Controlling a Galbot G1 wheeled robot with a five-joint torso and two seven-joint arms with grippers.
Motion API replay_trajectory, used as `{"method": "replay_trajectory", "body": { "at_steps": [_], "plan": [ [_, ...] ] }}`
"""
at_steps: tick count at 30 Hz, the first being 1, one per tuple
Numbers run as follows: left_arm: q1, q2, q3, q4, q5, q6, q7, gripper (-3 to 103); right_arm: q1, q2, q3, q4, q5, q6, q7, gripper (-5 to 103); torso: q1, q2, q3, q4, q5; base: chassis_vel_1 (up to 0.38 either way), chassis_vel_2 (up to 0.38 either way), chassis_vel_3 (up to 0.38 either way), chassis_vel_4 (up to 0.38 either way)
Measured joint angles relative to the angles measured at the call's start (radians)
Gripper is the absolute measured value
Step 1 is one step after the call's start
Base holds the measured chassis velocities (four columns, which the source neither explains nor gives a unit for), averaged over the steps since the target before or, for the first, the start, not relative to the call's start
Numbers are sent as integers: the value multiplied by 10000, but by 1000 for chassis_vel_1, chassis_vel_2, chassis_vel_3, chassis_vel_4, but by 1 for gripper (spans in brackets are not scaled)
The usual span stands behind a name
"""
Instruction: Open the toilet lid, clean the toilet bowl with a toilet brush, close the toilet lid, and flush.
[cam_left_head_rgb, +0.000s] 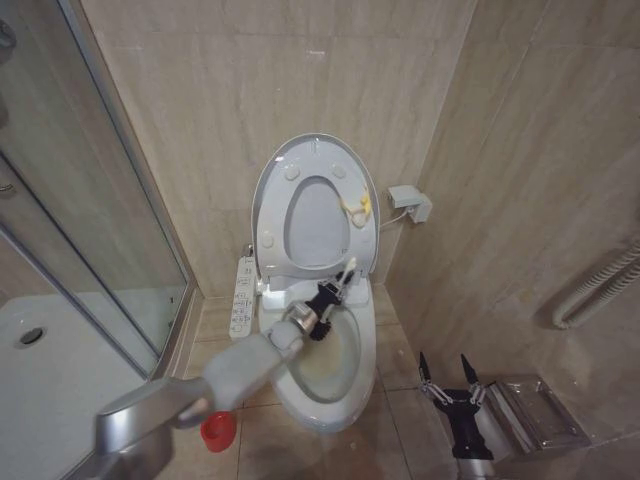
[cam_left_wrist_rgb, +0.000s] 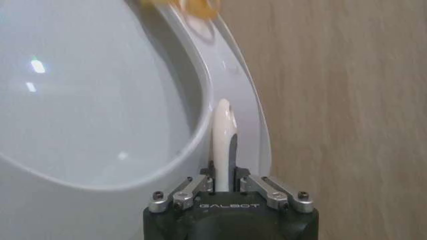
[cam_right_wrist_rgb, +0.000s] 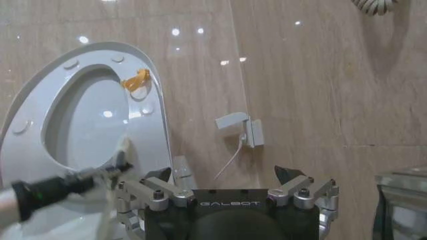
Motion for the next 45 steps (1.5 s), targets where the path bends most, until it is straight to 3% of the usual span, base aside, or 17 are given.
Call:
{"method": "replay_trajectory", "body": {
  "at_steps": [2, 4, 8, 12, 14, 16, 18, 21, 22, 25, 26, 27, 29, 32, 39, 45],
  "plan": [
    [31, 217, 0, -372, -77, 95, -97, 18, 30, -11, -8, -47, -3, 0, -2, 100, 0, 1, -2, -2, 1, 0, 0, 0, 0],
    [282, 881, -82, -1428, -246, 305, -267, 18, 172, -67, -33, -233, -3, -5, 1, 100, 0, 0, 0, -3, -5, 0, 0, 0, 0],
    [511, 1380, -349, -2078, -350, 378, -380, 18, 323, -124, -53, -394, -1, -21, 14, 100, 0, 1, -2, 1, 0, 0, 0, 0, 0],
    [1128, 2614, -1012, -3488, -381, 491, -395, 18, 511, -148, -199, -588, -59, -50, 14, 100, 1, 1, -2, -1, 0, 0, 0, 0, 0],
    [1310, 2906, -1186, -3826, -382, 517, -395, 18, 518, -142, -226, -597, -78, -51, 11, 100, 1, 1, -2, -2, 0, 0, 0, 0, 0],
    [2289, 3989, -2062, -5120, -293, 608, -389, 18, 497, -114, -302, -602, -113, -45, 10, 100, 1, 1, -1, -3, -5, 0, 0, 0, 0],
    [2739, 4328, -2481, -5557, -210, 638, -387, 18, 452, -115, -326, -577, -117, -35, 6, 100, 0, 1, -2, -1, -4, 0, 0, 0, 0],
    [4915, 5487, -4625, -6980, 107, 657, -319, 18, 399, -208, -391, -496, -92, 1, -1, 100, -1, 2, -3, -1, -8, 0, 0, 0, 0],
    [4915, 5487, -4625, -6980, 107, 657, -319, 18, 399, -208, -391, -496, -92, 1, -1, 100, -1, 2, -3, -1, -8, 0, 0, 0, 0],
    [6925, 6083, -6961, -7793, 170, 499, -267, 18, 572, -320, -479, -668, -54, -17, 5, 100, -2, 3, -4, -1, -2, 0, 0, 0, 0],
    [6925, 6083, -6961, -7793, 170, 499, -267, 18, 572, -320, -479, -668, -54, -17, 5, 100, -2, 3, -4, -1, -2, 0, 0, 0, 0],
    [7773, 6226, -7709, -8050, 257, 478, -314, 18, 659, -336, -544, -759, -53, -33, 4, 100, -1, 2, -2, 4, -1, 0, 0, 0, 0],
    [8463, 6245, -8304, -8131, 382, 432, -403, 18, 740, -352, -609, -819, -49, -49, 5, 100, -1, 3, -3, -3, -5, 0, 0, 0, 0],
    [9044, 6074, -8767, -8054, 561, 341, -537, 18, 807, -427, -698, -863, -38, -73, 4, 100, -1, 3, -2, -3, -2, 0, 0, 0, 0],
    [9244, 5645, -9019, -8203, 754, 272, -787, 18, 840, -696, -691, -910, 34, -72, -32, 100, 0, 1, 0, -3, -1, 0, 0, 0, 0],
    [9074, 5175, -9398, -9380, 1086, 419, -1153, 18, 748, -995, -511, -811, 184, -52, -52, 100, 1, 1, -1, 3, 6, 0, 0, 0, 0]
  ]
}}
